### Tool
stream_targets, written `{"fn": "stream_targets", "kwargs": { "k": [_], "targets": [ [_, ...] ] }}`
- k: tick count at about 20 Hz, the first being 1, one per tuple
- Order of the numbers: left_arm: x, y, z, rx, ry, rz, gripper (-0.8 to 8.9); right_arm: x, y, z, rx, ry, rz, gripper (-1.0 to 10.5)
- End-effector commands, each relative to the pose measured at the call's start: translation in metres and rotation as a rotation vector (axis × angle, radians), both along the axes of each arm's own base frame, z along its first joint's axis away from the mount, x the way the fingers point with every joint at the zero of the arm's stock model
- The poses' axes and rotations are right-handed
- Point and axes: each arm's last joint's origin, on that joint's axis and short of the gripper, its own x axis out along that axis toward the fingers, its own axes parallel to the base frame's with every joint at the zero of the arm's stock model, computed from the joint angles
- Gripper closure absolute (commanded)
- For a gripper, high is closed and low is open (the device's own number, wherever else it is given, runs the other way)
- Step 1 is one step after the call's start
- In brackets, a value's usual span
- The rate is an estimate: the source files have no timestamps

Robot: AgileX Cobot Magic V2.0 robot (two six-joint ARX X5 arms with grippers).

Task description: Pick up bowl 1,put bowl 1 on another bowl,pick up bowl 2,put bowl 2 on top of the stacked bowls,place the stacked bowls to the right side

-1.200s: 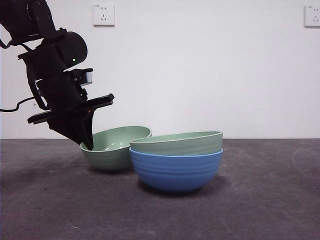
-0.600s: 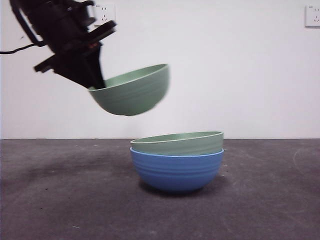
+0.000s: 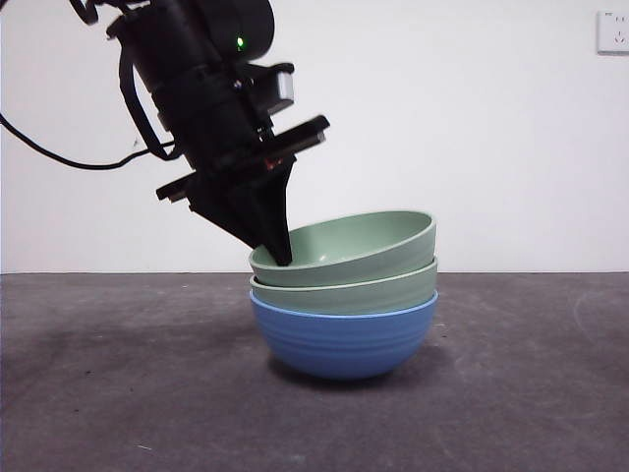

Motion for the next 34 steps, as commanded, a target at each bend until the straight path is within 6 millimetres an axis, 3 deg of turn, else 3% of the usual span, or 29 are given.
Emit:
{"fn": "stream_targets", "kwargs": {
  "k": [1, 4, 6, 8, 13, 17, 19, 26, 30, 34],
  "targets": [
    [0.001, -0.003, -0.004, 0.009, 0.002, -0.015, 8.22, 0.0, 0.0, 0.0, 0.003, 0.001, -0.003, 6.6],
    [0.001, -0.003, -0.005, 0.007, 0.006, -0.017, 7.6, 0.0, 0.0, 0.0, 0.003, 0.001, -0.003, 6.6],
    [0.001, -0.003, -0.005, 0.004, 0.011, -0.007, 5.57, 0.0, 0.0, -0.001, 0.003, 0.002, -0.003, 6.6],
    [0.0, -0.003, -0.003, -0.002, 0.009, -0.009, 4.63, 0.0, 0.001, -0.001, -0.002, 0.009, -0.003, 6.6],
    [-0.004, 0.001, 0.019, -0.01, -0.005, -0.008, 4.63, 0.008, 0.005, -0.006, -0.023, 0.044, -0.003, 6.6],
    [-0.011, 0.006, 0.066, 0.011, -0.004, -0.032, 4.63, 0.029, 0.019, -0.017, -0.056, 0.102, 0.0, 6.5],
    [-0.018, 0.012, 0.095, 0.019, -0.02, -0.053, 4.63, 0.047, 0.03, -0.027, -0.07, 0.136, -0.004, 5.0],
    [-0.067, 0.047, 0.182, 0.002, -0.106, -0.092, 4.64, 0.113, 0.072, -0.085, -0.055, 0.321, -0.01, 4.6],
    [-0.099, 0.07, 0.207, -0.041, -0.171, -0.089, 4.64, 0.138, 0.086, -0.128, -0.084, 0.455, -0.045, 4.7],
    [-0.115, 0.081, 0.218, -0.064, -0.205, -0.088, 4.67, 0.147, 0.09, -0.151, -0.12, 0.524, -0.055, 4.7]
  ]
}}
